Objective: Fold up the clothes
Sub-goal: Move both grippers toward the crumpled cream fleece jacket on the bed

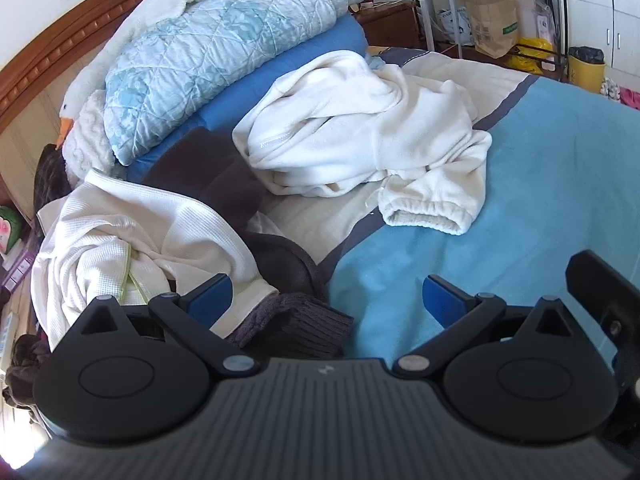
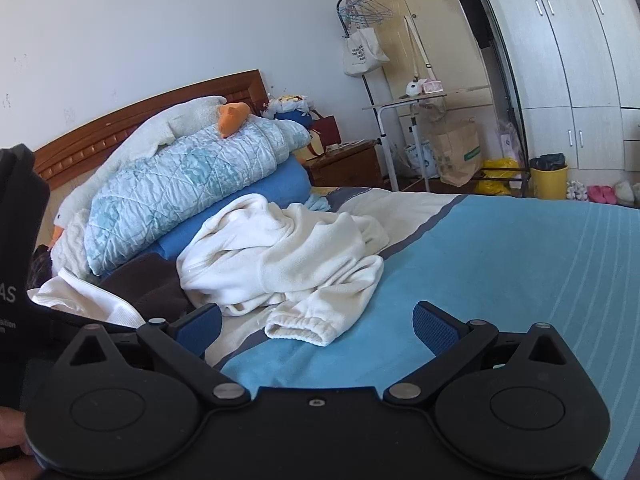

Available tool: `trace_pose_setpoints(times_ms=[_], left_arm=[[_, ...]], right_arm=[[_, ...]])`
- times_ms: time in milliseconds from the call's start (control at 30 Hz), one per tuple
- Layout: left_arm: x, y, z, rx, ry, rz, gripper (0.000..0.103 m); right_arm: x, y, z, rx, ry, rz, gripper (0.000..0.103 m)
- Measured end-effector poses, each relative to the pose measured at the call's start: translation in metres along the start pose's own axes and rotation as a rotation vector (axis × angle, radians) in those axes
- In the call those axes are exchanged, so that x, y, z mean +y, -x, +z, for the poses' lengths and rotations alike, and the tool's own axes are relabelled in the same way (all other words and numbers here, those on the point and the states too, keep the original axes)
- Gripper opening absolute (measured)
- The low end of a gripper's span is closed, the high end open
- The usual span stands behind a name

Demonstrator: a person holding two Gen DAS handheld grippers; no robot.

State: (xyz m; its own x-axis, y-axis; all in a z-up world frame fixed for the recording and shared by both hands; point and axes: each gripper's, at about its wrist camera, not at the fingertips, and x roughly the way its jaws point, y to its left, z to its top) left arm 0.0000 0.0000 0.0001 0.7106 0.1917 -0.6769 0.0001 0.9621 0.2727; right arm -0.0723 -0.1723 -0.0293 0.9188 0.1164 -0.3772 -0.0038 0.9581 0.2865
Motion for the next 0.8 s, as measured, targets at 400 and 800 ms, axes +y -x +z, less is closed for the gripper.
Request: trace_pose_setpoints(times_ms=[400,800], left_arm=[[0.003,0.004,0.003,0.001,-0.011,-0.041,0.103],[-0.006,0.004,-0.003,-0.013,-0.028,-0.038,0.103]], right_arm=[[-0.028,0.004,0.003,0.006,-0.147,-0.015,0.103],[-0.05,0.003,0.004,0.031,-0.265,-0.019,0.103]])
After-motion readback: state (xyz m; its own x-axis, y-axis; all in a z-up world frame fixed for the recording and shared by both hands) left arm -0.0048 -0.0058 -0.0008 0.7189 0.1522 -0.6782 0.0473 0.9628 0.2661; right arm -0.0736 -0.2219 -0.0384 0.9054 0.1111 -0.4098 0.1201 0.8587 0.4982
